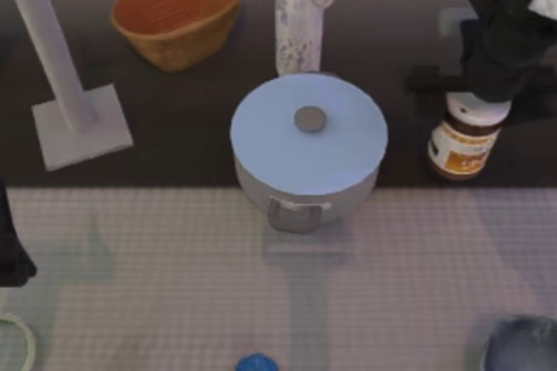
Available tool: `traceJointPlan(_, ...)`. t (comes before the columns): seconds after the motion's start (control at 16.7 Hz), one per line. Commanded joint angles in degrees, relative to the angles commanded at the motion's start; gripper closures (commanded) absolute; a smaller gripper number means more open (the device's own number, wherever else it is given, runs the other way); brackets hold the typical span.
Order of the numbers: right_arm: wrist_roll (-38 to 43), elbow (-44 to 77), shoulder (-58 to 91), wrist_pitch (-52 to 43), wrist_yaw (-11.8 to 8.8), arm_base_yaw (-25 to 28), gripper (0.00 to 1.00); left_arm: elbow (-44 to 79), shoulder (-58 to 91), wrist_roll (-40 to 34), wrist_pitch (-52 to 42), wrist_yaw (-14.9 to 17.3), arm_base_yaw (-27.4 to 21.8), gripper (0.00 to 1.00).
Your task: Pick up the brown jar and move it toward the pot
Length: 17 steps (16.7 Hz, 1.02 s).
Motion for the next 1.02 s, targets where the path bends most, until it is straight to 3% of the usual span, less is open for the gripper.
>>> traceJointPlan(0.48, -0.1, -3.5, 2.3, 5.9, 0.2, 0.2, 1.00, 0.0, 0.0, 0.0, 0.0, 0.0, 0.0, 0.00)
traceJointPlan(1.02, -0.1, -3.5, 2.3, 5.9, 0.2, 0.2, 0.32, 0.0, 0.0, 0.0, 0.0, 0.0, 0.0, 0.00)
